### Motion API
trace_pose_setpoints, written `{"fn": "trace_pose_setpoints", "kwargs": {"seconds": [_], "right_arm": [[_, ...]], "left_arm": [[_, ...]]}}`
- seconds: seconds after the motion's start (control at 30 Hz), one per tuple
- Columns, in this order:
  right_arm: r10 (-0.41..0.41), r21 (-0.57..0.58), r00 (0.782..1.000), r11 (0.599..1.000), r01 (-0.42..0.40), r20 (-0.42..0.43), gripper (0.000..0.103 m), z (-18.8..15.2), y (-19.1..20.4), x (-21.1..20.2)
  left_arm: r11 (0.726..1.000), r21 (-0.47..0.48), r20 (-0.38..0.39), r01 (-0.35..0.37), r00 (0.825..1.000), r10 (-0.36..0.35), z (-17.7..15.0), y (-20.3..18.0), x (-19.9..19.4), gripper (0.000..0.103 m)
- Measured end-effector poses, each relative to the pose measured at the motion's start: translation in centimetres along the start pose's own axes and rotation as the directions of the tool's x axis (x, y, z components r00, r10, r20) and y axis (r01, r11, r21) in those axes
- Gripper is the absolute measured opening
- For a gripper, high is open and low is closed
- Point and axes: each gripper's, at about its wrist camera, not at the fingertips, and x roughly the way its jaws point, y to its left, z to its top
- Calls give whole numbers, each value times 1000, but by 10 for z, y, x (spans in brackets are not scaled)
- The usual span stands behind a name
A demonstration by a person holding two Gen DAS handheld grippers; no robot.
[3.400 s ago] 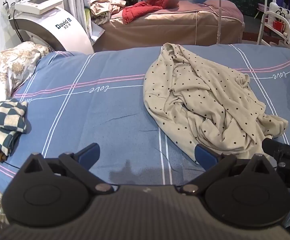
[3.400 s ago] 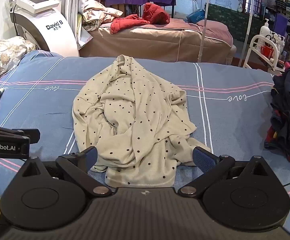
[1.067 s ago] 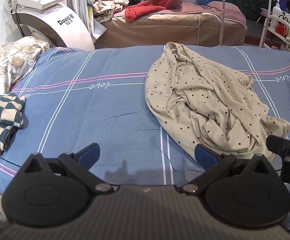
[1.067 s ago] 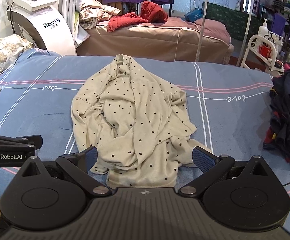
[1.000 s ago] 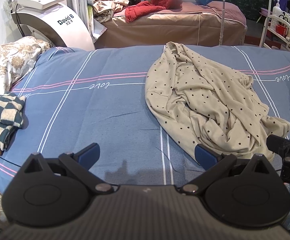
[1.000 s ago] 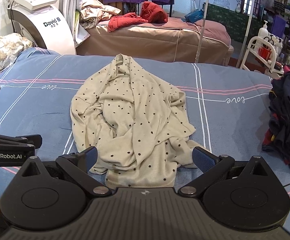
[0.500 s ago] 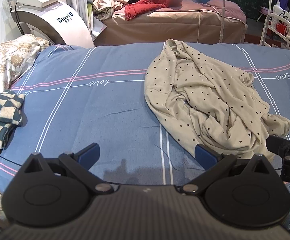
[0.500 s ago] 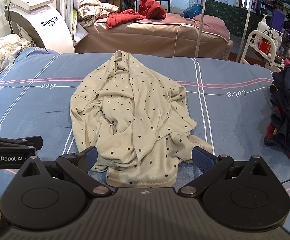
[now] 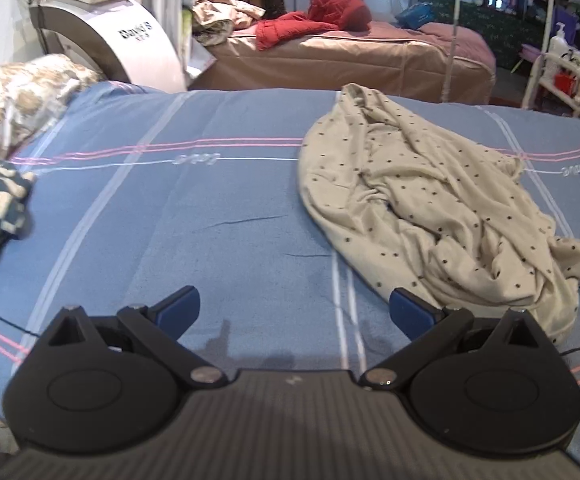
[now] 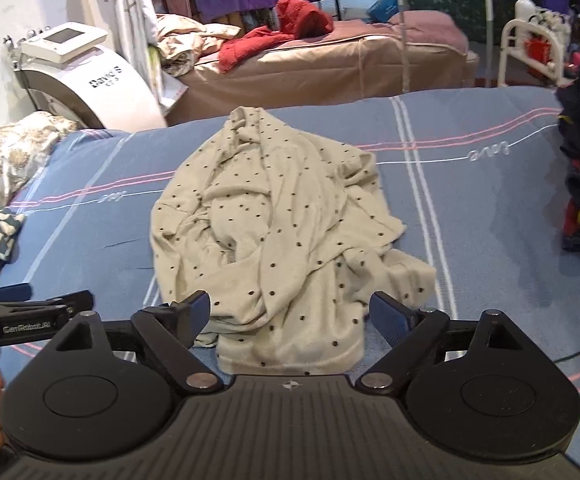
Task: Fold small clothes
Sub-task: 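Grasp the shirt edge with the left tool while the right tool grasps another edge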
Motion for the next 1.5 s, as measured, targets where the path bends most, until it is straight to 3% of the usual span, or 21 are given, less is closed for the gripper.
{"fn": "trace_pose_setpoints", "kwargs": {"seconds": [0.13, 0.23, 0.3, 0.33, 0.4, 0.5, 0.53, 0.57, 0.6, 0.63, 0.77, 0.83, 0.97, 1.03, 1.1, 1.2, 1.3, 1.37, 1.4, 1.47, 1.5], "right_arm": [[56, 29, 998, 998, -55, -28, 103, 6, -2, 17], [29, 10, 997, 1000, -28, -67, 96, 10, 2, 35], [23, 34, 997, 999, -21, -73, 88, 11, 0, 44], [16, 40, 996, 999, -13, -84, 87, 11, -1, 48], [17, 51, 995, 999, -12, -98, 83, 9, -2, 54], [35, 48, 991, 998, -29, -130, 66, 7, -3, 61], [34, 40, 990, 999, -28, -135, 48, 7, -3, 63], [27, 25, 990, 999, -24, -136, 29, 7, -2, 64], [24, 14, 991, 1000, -22, -129, 23, 7, -3, 64], [24, 9, 993, 1000, -23, -115, 14, 8, -4, 63], [-4, 5, 997, 1000, 5, -78, 9, 20, -14, 58], [-31, -12, 997, 999, 30, -65, 8, 32, -24, 56], [-183, -106, 983, 977, 184, 22, 7, 70, -59, 55], [-231, -93, 971, 967, 235, 56, 7, 94, -84, 56], [-327, -136, 938, 930, 340, 110, 6, 120, -101, 61], [-461, -182, 861, 848, 498, 214, 6, 159, -123, 71], [-499, -90, 840, 846, 525, 212, 6, 198, -151, 81], [-544, -82, 815, 820, 567, 201, 7, 215, -161, 94], [-551, -80, 812, 816, 573, 194, 9, 219, -164, 102], [-527, -66, 838, 840, 539, 140, 23, 217, -167, 115], [-515, -59, 849, 850, 523, 116, 28, 215, -164, 118]], "left_arm": [[989, -51, -54, 139, 988, -142, 7, -9, 30, 102], [990, -31, -103, 140, 984, -143, 11, -26, 57, 99], [992, -15, -147, 126, 981, -127, 9, -36, 72, 87], [990, -28, -167, 141, 975, -144, 8, -38, 80, 84], [981, -70, -191, 183, 962, -194, 6, -40, 89, 67], [981, -61, -204, 185, 960, -194, 4, -49, 100, 56], [983, -49, -193, 176, 964, -182, 5, -51, 100, 49], [982, -47, -182, 181, 966, -186, 6, -52, 99, 28], [978, -57, -174, 199, 963, -206, 8, -51, 98, 14], [973, -74, -169, 219, 959, -229, 10, -49, 97, 10], [955, -126, -153, 267, 946, -285, 20, -34, 95, 3], [955, -123, -124, 269, 951, -284, 31, -21, 93, 3], [988, -84, -22, 133, 990, -136, 70, 24, 93, 3], [994, -97, 11, 53, 999, -52, 95, 58, 102, 3], [993, -108, 48, -39, 998, 44, 118, 91, 111, 3], [958, -56, 105, -282, 952, 287, 161, 134, 130, 3], [930, -110, 83, -352, 929, 361, 195, 177, 147, 3], [902, -101, 65, -420, 902, 427, 212, 190, 161, 6], [894, -94, 45, -437, 896, 443, 219, 196, 169, 9], [895, -63, 27, -441, 896, 443, 224, 194, 183, 17], [889, -23, 21, -458, 888, 459, 222, 188, 188, 39]]}}
